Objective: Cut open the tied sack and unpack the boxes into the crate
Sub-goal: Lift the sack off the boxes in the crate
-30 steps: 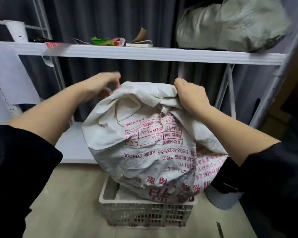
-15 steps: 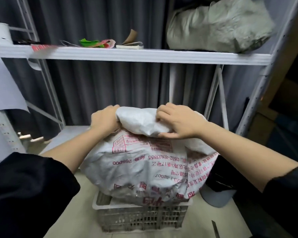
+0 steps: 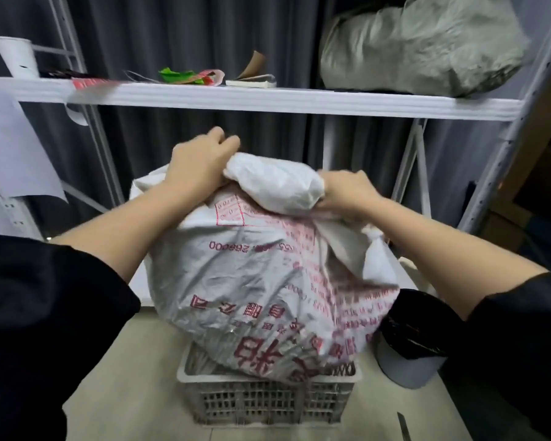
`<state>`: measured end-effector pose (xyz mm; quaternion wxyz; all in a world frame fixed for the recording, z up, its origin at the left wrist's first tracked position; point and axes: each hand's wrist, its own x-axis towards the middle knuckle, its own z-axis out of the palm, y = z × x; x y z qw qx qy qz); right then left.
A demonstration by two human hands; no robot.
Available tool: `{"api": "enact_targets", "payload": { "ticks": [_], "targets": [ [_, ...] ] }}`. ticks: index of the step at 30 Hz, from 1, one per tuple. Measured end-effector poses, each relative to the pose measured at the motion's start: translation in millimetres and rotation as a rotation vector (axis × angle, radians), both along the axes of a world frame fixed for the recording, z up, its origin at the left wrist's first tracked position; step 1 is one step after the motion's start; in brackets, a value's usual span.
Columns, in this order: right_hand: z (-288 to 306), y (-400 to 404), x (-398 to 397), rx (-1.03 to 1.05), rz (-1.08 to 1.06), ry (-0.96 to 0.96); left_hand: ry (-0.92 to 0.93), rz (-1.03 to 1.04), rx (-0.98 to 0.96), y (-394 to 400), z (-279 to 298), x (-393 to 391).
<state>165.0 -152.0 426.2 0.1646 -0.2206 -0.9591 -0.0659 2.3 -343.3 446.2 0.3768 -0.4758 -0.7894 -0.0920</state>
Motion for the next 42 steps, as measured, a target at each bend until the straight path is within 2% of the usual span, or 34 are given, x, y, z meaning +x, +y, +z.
{"api": "enact_targets", "payload": {
  "ticks": [3, 5, 6, 7, 10, 11, 13, 15, 16, 17, 18, 19, 20, 21, 22, 24, 25, 26, 27, 29, 30, 32, 34, 35, 37, 39, 40, 42],
  "targets": [
    [41, -7, -8, 0.168, -0.01, 0.346, -0.111, 0.194, 0.05, -3, 46, -8],
    [45, -11, -14, 0.238, -0.051, 0.573, -0.062, 0.191, 0.26, -6, 61, -5],
    [39, -11, -14, 0.24, -0.064, 0.626, -0.016, 0.173, 0.343, -5, 56, -5],
    [27, -9, -15, 0.234, -0.068, 0.579, 0.0, 0.149, 0.323, -4, 44, -5],
    [2, 1, -13, 0.301, -0.004, 0.153, -0.135, 0.155, -0.111, -3, -4, -4],
    [8, 4, -12, 0.31, 0.02, 0.153, -0.142, 0.162, -0.146, -2, -8, -7],
    [22, 5, -10, 0.351, -0.013, 0.359, -0.064, 0.143, 0.051, 3, 6, -7],
    [23, 3, -7, 0.365, -0.1, 0.676, 0.059, 0.166, 0.357, 10, 24, -4],
    [20, 1, -6, 0.329, -0.11, 0.723, 0.077, 0.183, 0.403, 12, 26, -1],
    [15, 1, -7, 0.254, -0.092, 0.638, 0.037, 0.172, 0.327, 15, 23, -1],
    [12, 1, -6, 0.201, -0.059, 0.459, -0.048, 0.157, 0.17, 16, 19, -1],
    [15, 6, -5, 0.22, -0.029, 0.296, -0.133, 0.144, -0.001, 15, 15, -6],
    [26, 11, -5, 0.256, -0.016, 0.239, -0.196, 0.153, -0.103, 13, 18, -9],
    [38, 12, -4, 0.279, -0.007, 0.283, -0.201, 0.154, -0.072, 13, 25, -10],
    [46, 11, -5, 0.32, -0.019, 0.372, -0.143, 0.147, 0.045, 12, 33, -7],
    [48, 4, -6, 0.389, -0.079, 0.666, -0.016, 0.168, 0.388, 15, 38, -1],
    [46, 0, -7, 0.381, -0.086, 0.772, 0.01, 0.198, 0.5, 15, 37, 1],
    [40, -3, -8, 0.327, -0.072, 0.757, -0.008, 0.201, 0.492, 15, 31, 0],
    [32, -4, -9, 0.266, -0.03, 0.617, -0.037, 0.174, 0.351, 14, 22, -5],
    [22, 1, -6, 0.271, 0.06, 0.295, -0.063, 0.108, -0.019, 8, 6, -15],
    [20, 4, -5, 0.29, 0.057, 0.26, -0.056, 0.109, -0.113, 3, 2, -18],
    [12, 4, -5, 0.318, 0.029, 0.329, -0.083, 0.088, -0.057, 1, -4, -17],
    [3, 5, -9, 0.296, 0.005, 0.39, -0.218, 0.059, -0.018, 3, -5, -13],
    [0, 7, -10, 0.282, 0.0, 0.412, -0.354, 0.022, -0.079, 1, 0, -13],
    [-5, 12, -6, 0.262, -0.01, 0.426, -0.836, -0.121, -0.256, -12, 16, -16],
    [-9, 15, 1, 0.243, 0.005, 0.458, -1.395, -0.325, -0.313, -23, 26, -14],
    [-14, 15, 4, 0.232, 0.026, 0.477, -1.506, -0.381, -0.296, -25, 25, -16],
    [-22, 12, 9, 0.223, 0.072, 0.513, -1.422, -0.276, -0.297, -21, 10, -24]
  ]
}}
